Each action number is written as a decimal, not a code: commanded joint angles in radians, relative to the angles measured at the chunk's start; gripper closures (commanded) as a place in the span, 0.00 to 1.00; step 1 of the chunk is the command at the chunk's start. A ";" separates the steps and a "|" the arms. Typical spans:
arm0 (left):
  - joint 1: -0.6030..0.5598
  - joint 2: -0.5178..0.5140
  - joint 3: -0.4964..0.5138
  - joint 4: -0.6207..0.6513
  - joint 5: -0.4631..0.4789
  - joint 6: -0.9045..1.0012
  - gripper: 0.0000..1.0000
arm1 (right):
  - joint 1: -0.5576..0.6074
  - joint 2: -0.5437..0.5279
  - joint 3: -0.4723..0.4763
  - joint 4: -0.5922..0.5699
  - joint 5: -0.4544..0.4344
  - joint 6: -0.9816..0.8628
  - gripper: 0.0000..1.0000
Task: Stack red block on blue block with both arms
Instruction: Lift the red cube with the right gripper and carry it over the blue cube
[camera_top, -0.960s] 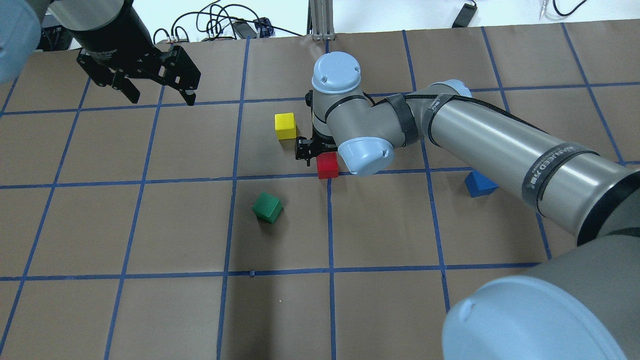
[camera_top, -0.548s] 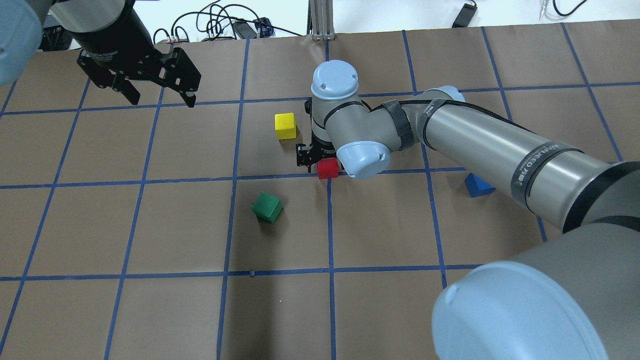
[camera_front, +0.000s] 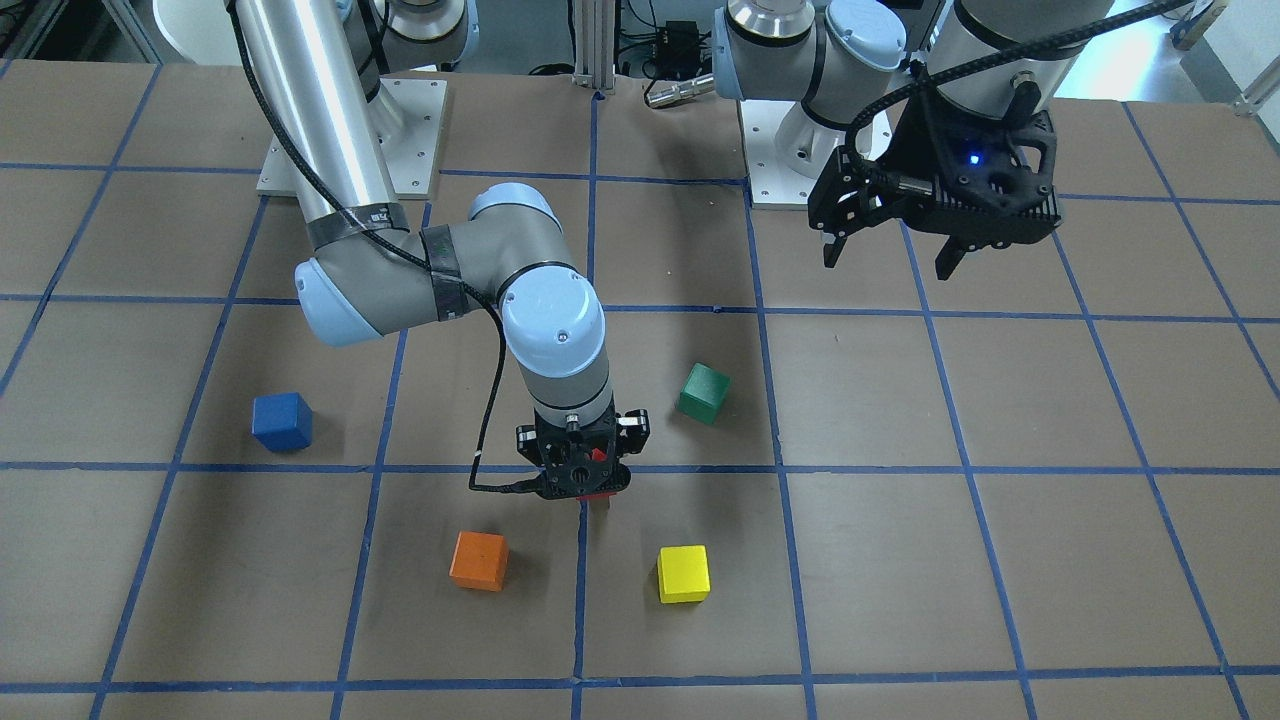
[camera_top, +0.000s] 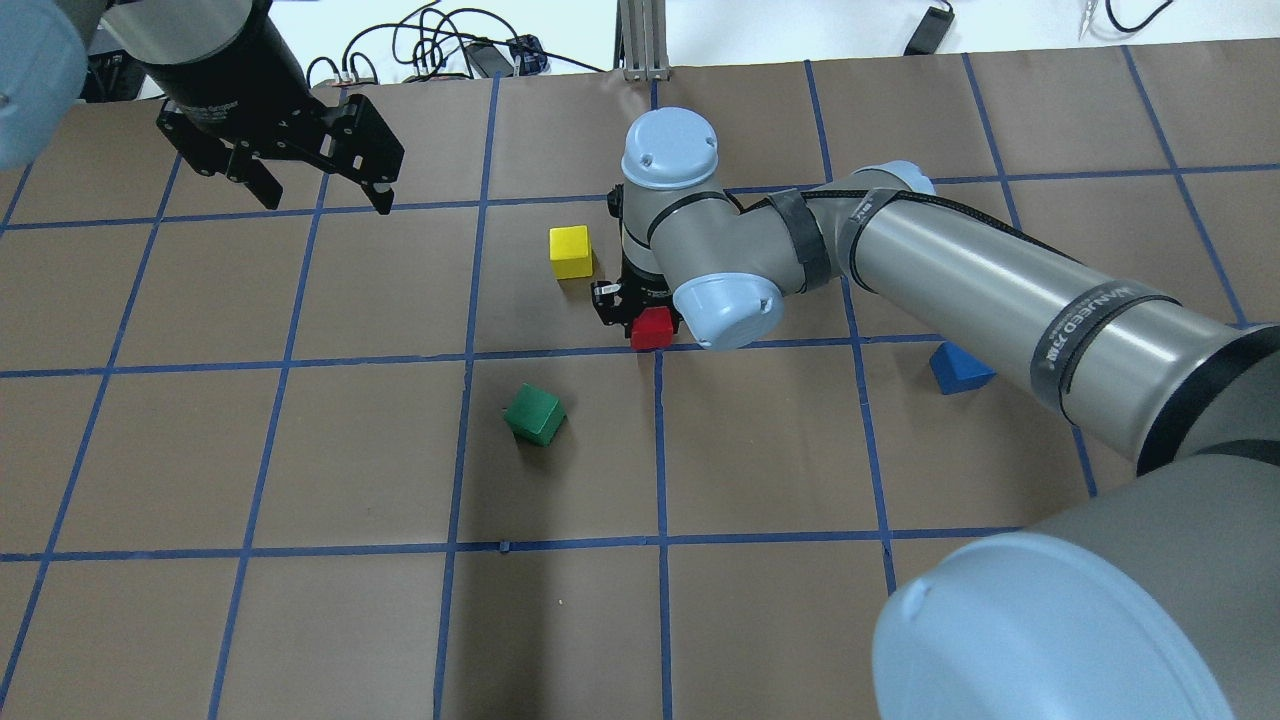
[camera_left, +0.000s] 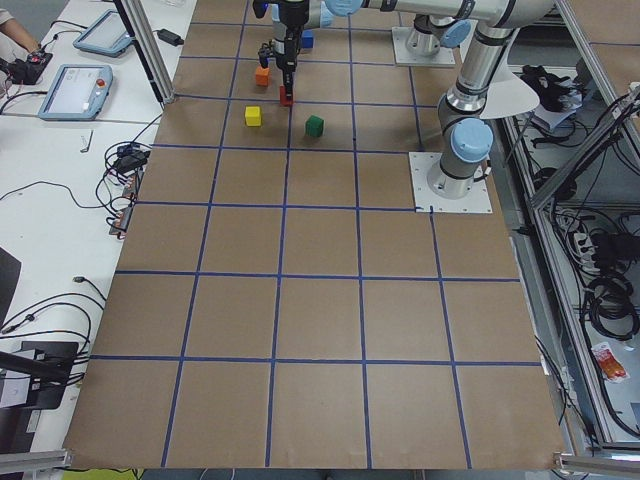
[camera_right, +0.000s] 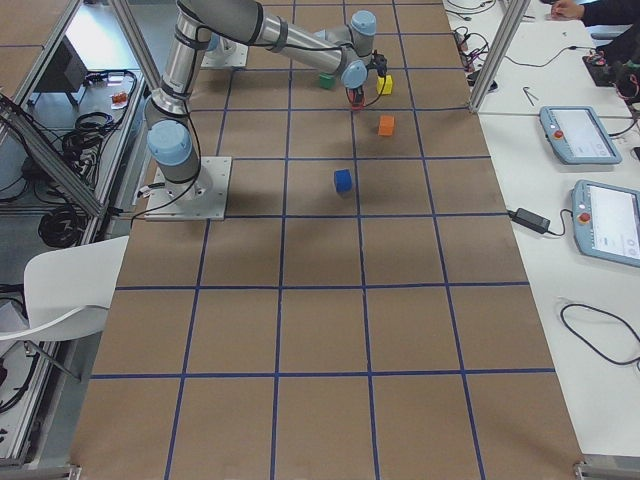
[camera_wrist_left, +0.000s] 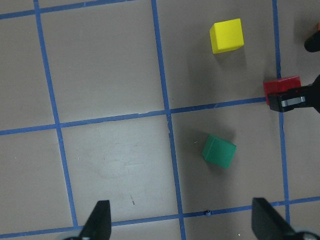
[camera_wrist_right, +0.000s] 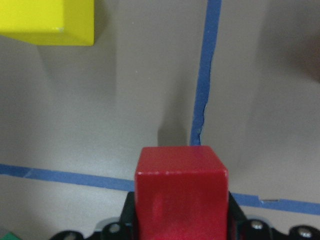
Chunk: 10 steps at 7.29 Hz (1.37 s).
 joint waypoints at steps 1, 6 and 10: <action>0.000 -0.001 -0.001 0.000 0.000 0.000 0.00 | -0.026 -0.075 -0.040 0.109 -0.005 -0.002 1.00; -0.002 -0.001 0.002 0.003 -0.003 -0.003 0.00 | -0.321 -0.381 0.034 0.476 -0.044 -0.249 1.00; -0.002 0.000 -0.001 0.003 -0.008 -0.003 0.00 | -0.522 -0.459 0.287 0.328 -0.066 -0.567 1.00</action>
